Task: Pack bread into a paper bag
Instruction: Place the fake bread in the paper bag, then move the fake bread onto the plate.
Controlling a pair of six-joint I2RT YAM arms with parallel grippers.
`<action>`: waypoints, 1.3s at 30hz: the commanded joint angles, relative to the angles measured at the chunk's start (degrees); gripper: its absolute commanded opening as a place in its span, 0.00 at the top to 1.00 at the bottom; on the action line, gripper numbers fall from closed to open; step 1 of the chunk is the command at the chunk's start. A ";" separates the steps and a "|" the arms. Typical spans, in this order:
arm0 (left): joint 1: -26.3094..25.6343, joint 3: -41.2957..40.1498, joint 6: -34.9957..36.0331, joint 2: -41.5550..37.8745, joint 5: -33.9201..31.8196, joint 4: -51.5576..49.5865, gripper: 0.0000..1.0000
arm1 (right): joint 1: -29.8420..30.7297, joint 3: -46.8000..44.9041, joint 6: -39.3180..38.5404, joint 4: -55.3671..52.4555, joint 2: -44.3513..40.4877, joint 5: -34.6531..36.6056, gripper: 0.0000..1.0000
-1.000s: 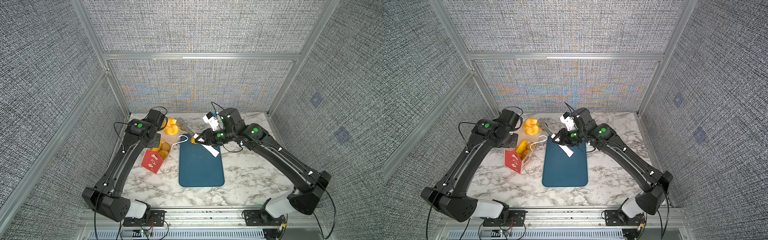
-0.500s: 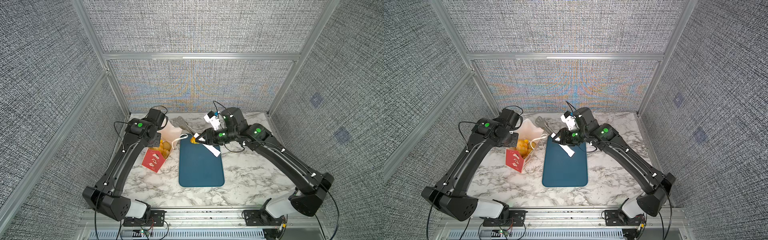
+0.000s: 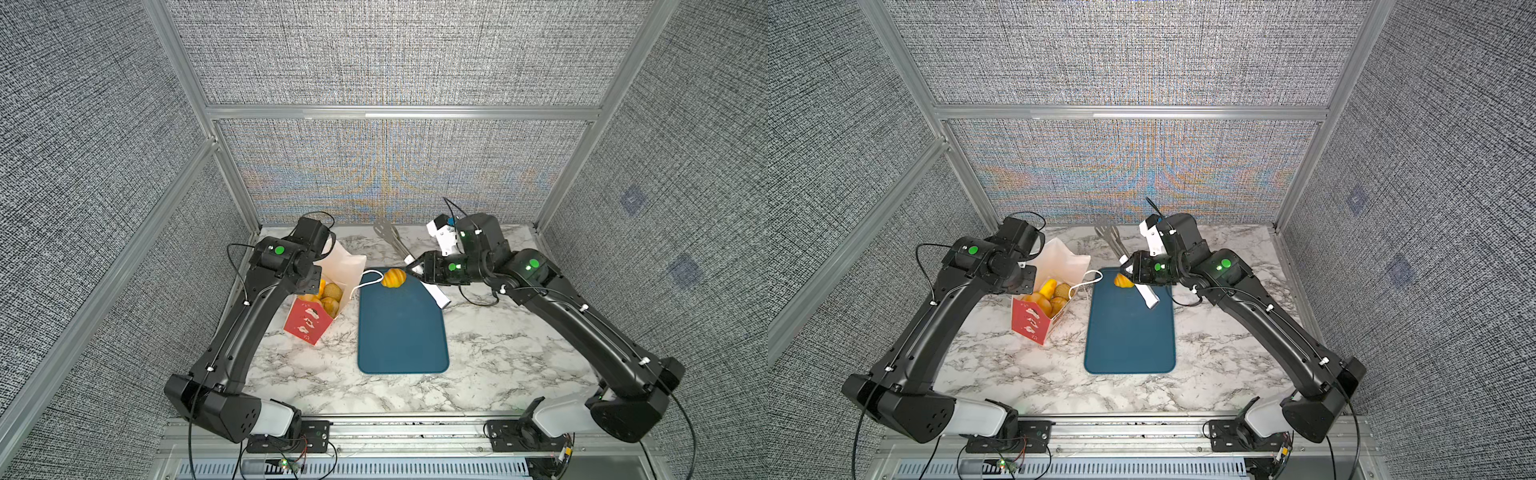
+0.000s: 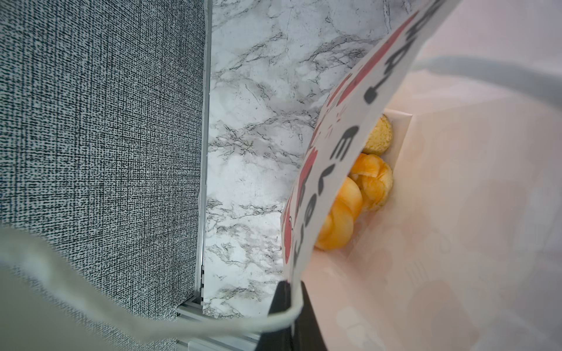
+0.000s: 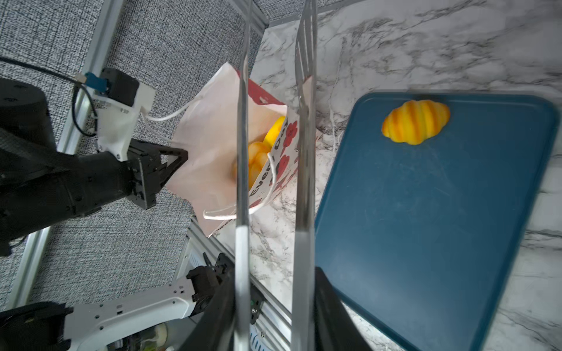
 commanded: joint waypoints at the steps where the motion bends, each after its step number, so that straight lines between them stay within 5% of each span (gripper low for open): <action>1: -0.02 0.73 0.27 -0.16 -0.38 0.67 0.98 | 0.07 -1.78 -2.39 -0.34 -1.04 8.05 0.62; 19: -0.04 0.32 0.28 -0.19 -1.52 0.33 0.98 | 0.05 -7.96 -7.49 2.03 5.45 17.76 0.63; 31: -0.02 -0.24 0.19 -0.70 -4.09 -0.32 0.98 | -3.39 -4.45 -9.14 6.89 18.58 10.33 0.64; 39: -0.02 -0.37 0.19 -0.97 -5.36 -0.84 0.98 | -4.62 6.50 -11.59 5.27 29.65 6.55 0.67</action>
